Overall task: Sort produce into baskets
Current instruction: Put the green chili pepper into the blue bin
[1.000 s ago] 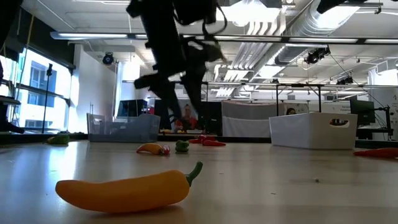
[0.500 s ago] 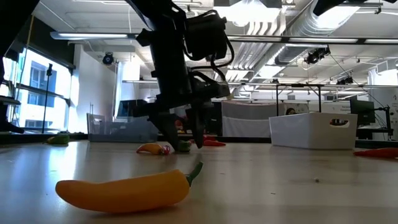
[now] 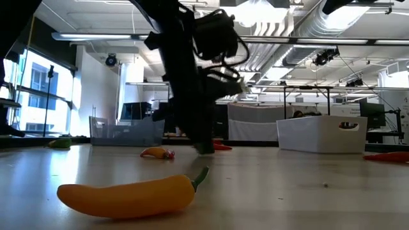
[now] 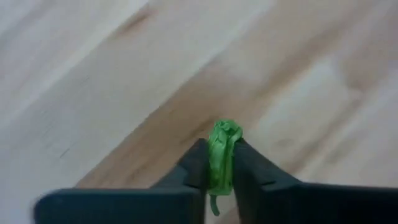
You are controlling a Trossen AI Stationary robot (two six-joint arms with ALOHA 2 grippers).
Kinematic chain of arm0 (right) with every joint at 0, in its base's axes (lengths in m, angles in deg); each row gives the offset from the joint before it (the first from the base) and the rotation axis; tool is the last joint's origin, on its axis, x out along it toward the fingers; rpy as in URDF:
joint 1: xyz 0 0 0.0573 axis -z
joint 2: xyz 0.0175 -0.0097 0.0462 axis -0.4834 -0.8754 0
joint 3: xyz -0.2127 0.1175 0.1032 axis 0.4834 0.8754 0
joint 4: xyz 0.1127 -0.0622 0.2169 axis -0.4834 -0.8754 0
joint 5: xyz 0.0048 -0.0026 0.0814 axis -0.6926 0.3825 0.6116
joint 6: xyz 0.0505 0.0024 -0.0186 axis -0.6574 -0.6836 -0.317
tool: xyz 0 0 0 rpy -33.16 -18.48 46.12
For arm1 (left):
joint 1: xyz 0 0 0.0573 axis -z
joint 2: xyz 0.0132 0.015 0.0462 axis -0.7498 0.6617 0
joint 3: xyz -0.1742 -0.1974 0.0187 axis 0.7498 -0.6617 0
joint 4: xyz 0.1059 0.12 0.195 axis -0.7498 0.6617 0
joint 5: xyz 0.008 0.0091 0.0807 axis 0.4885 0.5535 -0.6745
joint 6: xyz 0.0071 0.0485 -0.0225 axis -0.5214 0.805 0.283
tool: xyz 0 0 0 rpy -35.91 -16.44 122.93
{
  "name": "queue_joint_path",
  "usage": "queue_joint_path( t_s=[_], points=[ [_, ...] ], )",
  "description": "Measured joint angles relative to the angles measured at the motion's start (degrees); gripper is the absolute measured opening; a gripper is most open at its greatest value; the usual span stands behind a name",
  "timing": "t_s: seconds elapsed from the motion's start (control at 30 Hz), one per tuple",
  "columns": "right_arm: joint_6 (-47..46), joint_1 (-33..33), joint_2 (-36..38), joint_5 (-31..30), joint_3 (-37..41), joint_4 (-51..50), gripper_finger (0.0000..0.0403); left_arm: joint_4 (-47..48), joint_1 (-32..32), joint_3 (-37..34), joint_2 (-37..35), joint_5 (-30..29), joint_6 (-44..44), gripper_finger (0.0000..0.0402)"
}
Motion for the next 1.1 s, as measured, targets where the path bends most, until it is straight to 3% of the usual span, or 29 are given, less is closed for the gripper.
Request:
queue_joint_path(
  t_s=[0.07, 0.17, 0.33, 0.53, 0.83, 1.1],
  points=[
    [0.1, -0.5, 0.8, 0.0, -0.5, -1.0, 0.0003, -2.1, 1.2, 1.6, -0.4, 2.3, 4.4, 0.0014],
    [0.1, -1.6, 2.3, -0.4, -1.8, -1.9, 0.0003, -7.5, 3.8, 6.1, -1.1, 5.6, 8.5, 0.0030],
    [0.1, -3.7, 4.7, -4.5, -3.0, -2.0, 0.0003, -19.4, 8.9, 13.0, 0.1, 3.0, 11.6, 0.0021],
    [0.0, -3.7, 5.5, -6.4, -3.0, -1.8, 0.0003, -24.9, 12.0, 23.4, 8.2, 1.2, 15.3, 0.0007],
    [0.0, -2.2, 4.9, -6.9, -2.9, -0.4, 0.0003, -34.7, 11.4, 39.5, 23.7, 1.0, 23.0, 0.0039],
    [-0.1, -2.1, 3.5, -6.7, -2.8, 0.9, 0.0003, -35.7, 11.0, 43.4, 27.3, 0.4, 23.6, 0.0048]
  ],
)
